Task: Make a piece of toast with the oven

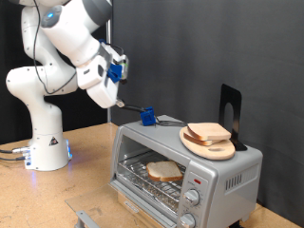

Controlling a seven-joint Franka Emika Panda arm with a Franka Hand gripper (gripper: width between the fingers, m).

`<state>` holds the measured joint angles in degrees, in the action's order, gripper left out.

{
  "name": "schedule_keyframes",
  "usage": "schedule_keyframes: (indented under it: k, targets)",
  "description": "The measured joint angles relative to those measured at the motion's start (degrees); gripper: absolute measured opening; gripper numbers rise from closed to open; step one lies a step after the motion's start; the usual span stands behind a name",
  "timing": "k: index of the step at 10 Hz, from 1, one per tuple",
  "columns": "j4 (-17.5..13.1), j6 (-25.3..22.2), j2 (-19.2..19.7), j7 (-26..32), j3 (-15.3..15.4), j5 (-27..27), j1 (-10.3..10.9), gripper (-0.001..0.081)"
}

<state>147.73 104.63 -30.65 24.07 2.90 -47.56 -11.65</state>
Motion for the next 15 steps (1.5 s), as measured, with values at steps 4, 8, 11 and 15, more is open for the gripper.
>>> schedule_keyframes:
  k: [4,8,11,15]
  targets:
    - [-0.06,-6.6,-1.58,4.02,-6.91,6.85,-4.27,0.0808]
    - [-0.37,-11.04,-1.49,4.33,-9.98,7.87,-5.84,0.0808]
    - [-1.57,-11.97,2.14,-1.03,-15.05,1.87,-7.7,0.0808]
    - [-3.03,-3.7,7.92,-2.71,-17.76,-0.98,-10.19,0.0808]
